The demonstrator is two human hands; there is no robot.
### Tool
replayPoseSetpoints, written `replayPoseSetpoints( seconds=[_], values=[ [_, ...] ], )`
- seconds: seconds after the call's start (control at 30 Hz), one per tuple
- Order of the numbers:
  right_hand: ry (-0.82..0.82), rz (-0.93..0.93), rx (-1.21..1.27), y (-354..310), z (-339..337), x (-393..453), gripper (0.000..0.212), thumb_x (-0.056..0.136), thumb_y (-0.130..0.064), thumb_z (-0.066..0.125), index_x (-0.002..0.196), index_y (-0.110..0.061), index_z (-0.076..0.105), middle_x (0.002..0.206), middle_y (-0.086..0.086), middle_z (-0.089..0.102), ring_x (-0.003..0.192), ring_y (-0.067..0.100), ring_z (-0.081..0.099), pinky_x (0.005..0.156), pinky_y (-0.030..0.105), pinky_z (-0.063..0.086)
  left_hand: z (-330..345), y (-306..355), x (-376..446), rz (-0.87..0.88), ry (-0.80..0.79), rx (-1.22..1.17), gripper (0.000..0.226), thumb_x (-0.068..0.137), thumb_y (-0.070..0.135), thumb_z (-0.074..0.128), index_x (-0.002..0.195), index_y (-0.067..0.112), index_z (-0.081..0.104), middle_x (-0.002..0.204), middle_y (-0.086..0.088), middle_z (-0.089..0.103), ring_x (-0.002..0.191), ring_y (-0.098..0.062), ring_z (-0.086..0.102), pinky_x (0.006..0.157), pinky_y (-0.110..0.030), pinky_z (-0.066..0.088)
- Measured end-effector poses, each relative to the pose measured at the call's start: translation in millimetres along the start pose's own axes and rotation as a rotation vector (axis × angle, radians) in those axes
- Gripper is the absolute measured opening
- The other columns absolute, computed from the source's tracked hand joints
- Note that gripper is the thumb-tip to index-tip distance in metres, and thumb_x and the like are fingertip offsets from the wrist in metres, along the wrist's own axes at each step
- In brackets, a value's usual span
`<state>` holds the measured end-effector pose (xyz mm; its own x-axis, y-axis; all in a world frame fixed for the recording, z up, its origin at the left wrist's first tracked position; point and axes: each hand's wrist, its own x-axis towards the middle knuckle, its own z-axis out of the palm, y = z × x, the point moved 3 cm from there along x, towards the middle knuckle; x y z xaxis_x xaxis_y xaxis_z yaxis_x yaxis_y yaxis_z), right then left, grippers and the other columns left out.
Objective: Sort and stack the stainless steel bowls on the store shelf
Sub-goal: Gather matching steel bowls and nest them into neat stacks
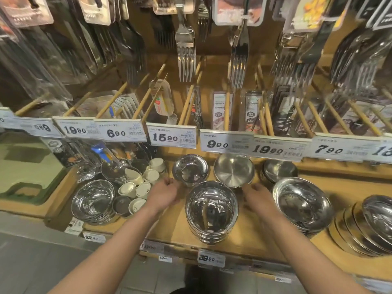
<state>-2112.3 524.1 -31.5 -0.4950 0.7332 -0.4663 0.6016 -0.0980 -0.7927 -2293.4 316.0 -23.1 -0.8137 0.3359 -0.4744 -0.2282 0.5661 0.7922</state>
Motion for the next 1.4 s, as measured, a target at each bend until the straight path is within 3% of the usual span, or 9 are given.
replayPoseSetpoints(
  seconds=[0.1,0.2,0.33,0.43,0.6,0.73,0.9,1.03,1.4],
  values=[
    [0.007,0.048,-0.036,-2,15,26,0.042,0.095,-0.036,0.052,0.126,-0.008,0.059,0.11,0.007,0.07,0.089,0.022,0.064,0.071,0.032,0.048,2,2,23,-0.03,-0.007,0.129,0.036,0.074,0.038,0.061,0.098,0.011,0.065,0.091,-0.012,0.076,0.087,-0.031,0.071,0.088,-0.042,0.058],
    [0.035,0.058,0.043,-5,30,46,0.037,0.096,-0.025,0.054,0.127,-0.006,0.057,0.099,0.003,0.068,0.083,0.019,0.061,0.064,0.026,0.042,15,-5,50,-0.078,-0.077,0.156,0.049,0.085,0.034,0.065,0.126,0.008,0.057,0.117,-0.015,0.07,0.106,-0.031,0.067,0.1,-0.047,0.055],
    [0.189,0.144,-0.047,0,31,71,0.039,0.098,-0.021,0.054,0.132,-0.002,0.056,0.13,0.02,0.062,0.117,0.037,0.059,0.093,0.036,0.046,28,-17,86,-0.143,-0.077,0.214,0.044,0.096,0.023,0.056,0.131,-0.004,0.054,0.103,-0.015,0.072,0.089,-0.028,0.068,0.087,-0.043,0.058],
    [0.125,0.141,-0.093,8,33,81,0.023,0.102,-0.021,0.052,0.112,-0.006,0.066,0.12,0.012,0.065,0.105,0.029,0.058,0.075,0.022,0.034,35,-12,98,-0.089,-0.035,0.289,0.017,0.098,0.018,0.053,0.102,0.011,0.068,0.111,-0.019,0.072,0.098,-0.035,0.068,0.09,-0.046,0.057],
    [0.118,0.241,0.231,24,38,86,0.031,0.094,0.001,0.06,0.071,-0.014,0.046,0.073,0.008,0.051,0.064,0.022,0.045,0.052,0.028,0.038,46,-11,111,-0.056,-0.135,0.431,0.015,0.103,0.025,0.052,0.113,0.02,0.062,0.131,-0.015,0.059,0.13,-0.035,0.051,0.11,-0.04,0.042],
    [0.067,0.281,0.371,18,34,83,0.004,0.096,-0.002,0.061,0.098,-0.006,0.06,0.085,0.01,0.06,0.061,0.013,0.056,0.04,0.021,0.047,47,-12,113,-0.23,-0.167,-0.02,0.019,0.099,0.009,0.059,0.118,0.012,0.063,0.136,-0.021,0.06,0.118,-0.029,0.06,0.105,-0.046,0.049],
    [-0.065,0.326,0.398,-2,30,75,0.012,0.098,-0.011,0.056,0.091,-0.018,0.063,0.052,-0.009,0.061,0.05,0.006,0.051,0.057,0.031,0.056,33,1,95,-0.246,-0.186,-0.243,0.022,0.095,0.013,0.068,0.116,0.006,0.068,0.108,-0.016,0.074,0.076,-0.016,0.071,0.046,-0.022,0.054],
    [-0.082,0.37,0.406,-17,22,55,0.019,0.096,-0.005,0.057,0.079,-0.015,0.057,0.059,0.001,0.06,0.056,0.013,0.058,0.047,0.029,0.058,22,7,74,-0.282,-0.161,-0.29,0.031,0.094,0.006,0.067,0.124,0.004,0.064,0.12,-0.021,0.069,0.083,-0.023,0.068,0.039,-0.02,0.051],
    [-0.121,0.327,0.479,-41,1,6,0.022,0.103,-0.003,0.046,0.082,-0.008,0.051,0.062,0.011,0.056,0.052,0.018,0.054,0.031,0.022,0.045,-1,24,27,-0.196,-0.098,-0.392,0.01,0.09,-0.002,0.064,0.09,0.007,0.067,0.061,-0.003,0.074,0.053,-0.013,0.069,0.042,-0.021,0.055]
  ],
)
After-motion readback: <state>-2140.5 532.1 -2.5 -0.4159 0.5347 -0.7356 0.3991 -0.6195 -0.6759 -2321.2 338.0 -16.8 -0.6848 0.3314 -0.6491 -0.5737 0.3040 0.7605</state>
